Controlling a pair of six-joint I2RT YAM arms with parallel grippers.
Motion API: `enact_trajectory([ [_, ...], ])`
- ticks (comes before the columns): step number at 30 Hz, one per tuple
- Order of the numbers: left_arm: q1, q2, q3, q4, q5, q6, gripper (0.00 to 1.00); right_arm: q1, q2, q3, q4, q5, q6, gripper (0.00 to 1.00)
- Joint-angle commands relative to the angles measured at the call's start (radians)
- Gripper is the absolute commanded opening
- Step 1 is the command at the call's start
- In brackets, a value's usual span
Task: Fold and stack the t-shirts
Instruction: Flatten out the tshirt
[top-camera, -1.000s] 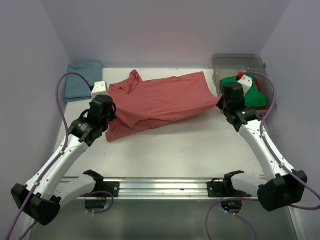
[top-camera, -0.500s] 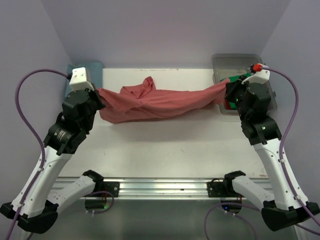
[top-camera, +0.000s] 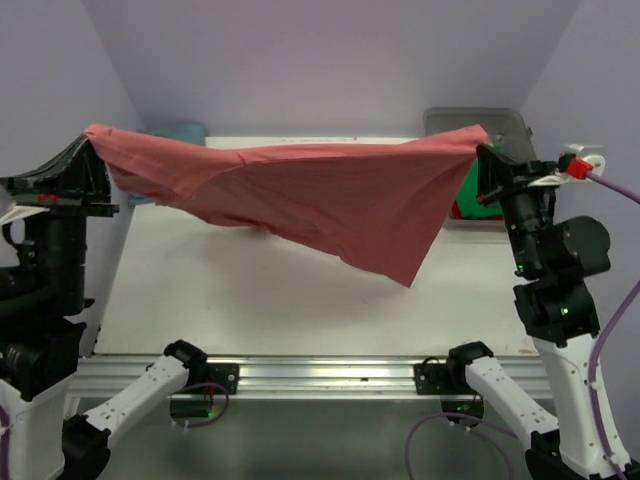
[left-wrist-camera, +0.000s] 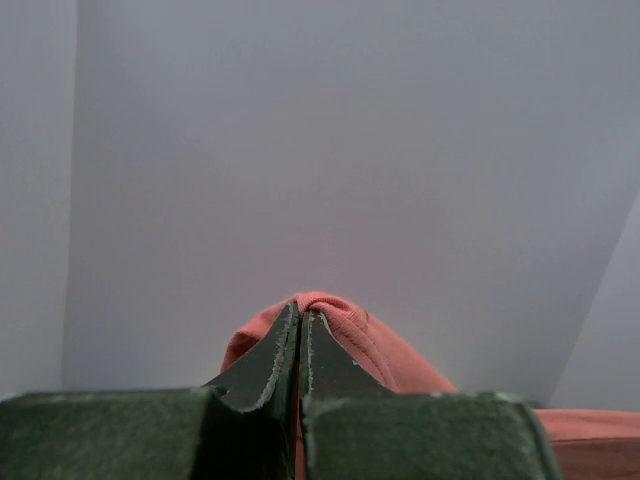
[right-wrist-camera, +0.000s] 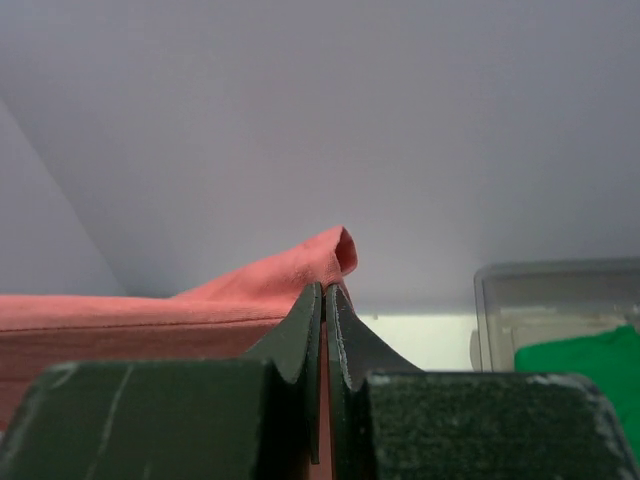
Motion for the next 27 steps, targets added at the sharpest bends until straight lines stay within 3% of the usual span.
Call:
enact_trajectory([
  [1,0.010,-0.009,0.042,0.107,0.133,0.072,0.00,0.000,-0.068,0.032,0.162,-0.039,-0.071,0.00],
  [8,0.010,-0.021,0.182,0.067,0.136,0.055,0.00,-0.002,-0.145,0.127,0.166,-0.076,-0.079,0.00],
  [15,0.008,0.176,0.419,-0.075,0.061,0.034,0.00,0.000,0.010,0.314,0.011,0.032,-0.059,0.00],
  [19,-0.030,0.376,0.511,-0.127,-0.061,0.080,0.00,-0.002,0.206,0.401,-0.105,0.085,-0.066,0.00],
  [22,-0.055,0.581,0.562,-0.161,-0.111,0.144,0.00,-0.002,0.451,0.505,-0.181,0.127,-0.065,0.00],
  [25,-0.001,0.819,0.678,-0.189,-0.036,0.147,0.00,-0.020,0.738,0.688,-0.269,0.130,-0.024,0.00],
  [26,0.025,0.937,0.723,-0.209,0.056,0.109,0.00,-0.024,0.897,0.755,-0.302,0.127,-0.002,0.00],
  [27,0.095,0.993,0.820,-0.216,0.096,0.098,0.00,-0.029,0.968,0.903,-0.334,0.119,0.001,0.00],
])
